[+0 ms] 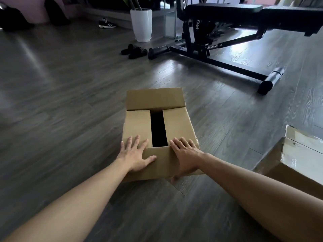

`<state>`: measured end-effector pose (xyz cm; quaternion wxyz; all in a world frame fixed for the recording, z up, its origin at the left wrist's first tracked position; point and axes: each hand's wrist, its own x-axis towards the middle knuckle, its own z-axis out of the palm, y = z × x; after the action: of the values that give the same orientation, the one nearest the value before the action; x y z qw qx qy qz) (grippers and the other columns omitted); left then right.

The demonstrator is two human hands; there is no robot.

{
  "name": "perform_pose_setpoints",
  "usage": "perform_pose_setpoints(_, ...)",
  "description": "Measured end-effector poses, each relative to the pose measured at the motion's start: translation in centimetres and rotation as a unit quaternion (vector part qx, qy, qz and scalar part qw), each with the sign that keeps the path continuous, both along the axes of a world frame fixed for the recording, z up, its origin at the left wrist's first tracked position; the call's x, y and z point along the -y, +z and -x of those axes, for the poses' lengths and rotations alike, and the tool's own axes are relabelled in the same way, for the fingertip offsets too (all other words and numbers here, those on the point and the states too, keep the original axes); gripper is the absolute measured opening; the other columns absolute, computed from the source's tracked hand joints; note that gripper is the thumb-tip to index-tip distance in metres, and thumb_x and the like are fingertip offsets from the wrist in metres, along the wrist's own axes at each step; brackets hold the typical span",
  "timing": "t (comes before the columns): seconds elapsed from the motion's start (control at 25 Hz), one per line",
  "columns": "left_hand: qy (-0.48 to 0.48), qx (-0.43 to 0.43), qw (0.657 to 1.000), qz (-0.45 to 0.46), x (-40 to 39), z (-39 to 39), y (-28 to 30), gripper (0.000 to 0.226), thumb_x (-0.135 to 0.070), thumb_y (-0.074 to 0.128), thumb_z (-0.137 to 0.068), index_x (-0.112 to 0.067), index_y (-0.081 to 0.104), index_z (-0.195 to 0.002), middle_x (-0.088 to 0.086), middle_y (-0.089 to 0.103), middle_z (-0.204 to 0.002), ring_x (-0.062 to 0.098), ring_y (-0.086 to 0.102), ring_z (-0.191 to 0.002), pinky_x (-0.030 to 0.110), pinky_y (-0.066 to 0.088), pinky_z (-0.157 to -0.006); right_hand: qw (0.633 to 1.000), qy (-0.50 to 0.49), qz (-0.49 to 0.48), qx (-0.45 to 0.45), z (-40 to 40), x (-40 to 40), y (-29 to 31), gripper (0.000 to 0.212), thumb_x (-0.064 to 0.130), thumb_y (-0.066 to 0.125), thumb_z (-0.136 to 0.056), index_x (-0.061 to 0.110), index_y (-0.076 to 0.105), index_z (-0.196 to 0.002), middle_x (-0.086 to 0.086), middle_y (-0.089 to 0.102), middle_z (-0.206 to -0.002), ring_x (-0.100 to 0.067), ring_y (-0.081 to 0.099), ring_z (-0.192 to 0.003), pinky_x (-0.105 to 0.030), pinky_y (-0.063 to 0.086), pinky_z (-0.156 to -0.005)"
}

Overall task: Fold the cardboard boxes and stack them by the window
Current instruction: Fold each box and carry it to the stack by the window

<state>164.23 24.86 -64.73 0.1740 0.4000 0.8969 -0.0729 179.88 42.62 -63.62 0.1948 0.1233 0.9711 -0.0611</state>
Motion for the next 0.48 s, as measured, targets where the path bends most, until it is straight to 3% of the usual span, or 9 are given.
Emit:
perform_pose_setpoints(0.28,0.014,0.035,0.996,-0.079,-2.3,0.7,6.4,0.111,-0.101,0.013,-0.066,-0.038,0.019,-0.157,0.005,0.014,-0.167,0.025,0.015,-0.153,0.062,0.008,-0.119,0.987,-0.066,0.141,0.03,2.6,-2.7,5.3,0.132,0.079,0.075,-0.059,0.03,0.005,-0.159,-0.001,0.019,-0.165,-0.026,0.023,-0.149,-0.044,0.024,-0.12)
perform_pose_setpoints(0.4,-0.008,0.013,0.991,-0.136,-3.4,1.1,9.6,0.122,-0.104,0.009,-0.055,-0.037,0.032,-0.154,0.004,0.021,-0.165,0.023,0.021,-0.151,0.06,0.01,-0.119,0.98,-0.105,0.169,-0.025,3.5,-4.5,7.1,0.113,0.078,0.067,-0.071,0.029,0.016,-0.159,-0.003,0.03,-0.162,-0.024,0.031,-0.146,-0.042,0.029,-0.118)
perform_pose_setpoints(0.48,-0.027,-0.023,0.984,-0.172,-4.2,1.4,10.9,0.12,-0.103,0.011,-0.055,-0.036,0.039,-0.15,0.002,0.025,-0.164,0.021,0.023,-0.149,0.059,0.01,-0.12,0.981,-0.112,0.136,-0.075,4.0,-5.4,7.8,0.106,0.078,0.062,-0.075,0.027,0.021,-0.158,-0.004,0.035,-0.159,-0.024,0.034,-0.145,-0.04,0.031,-0.116)
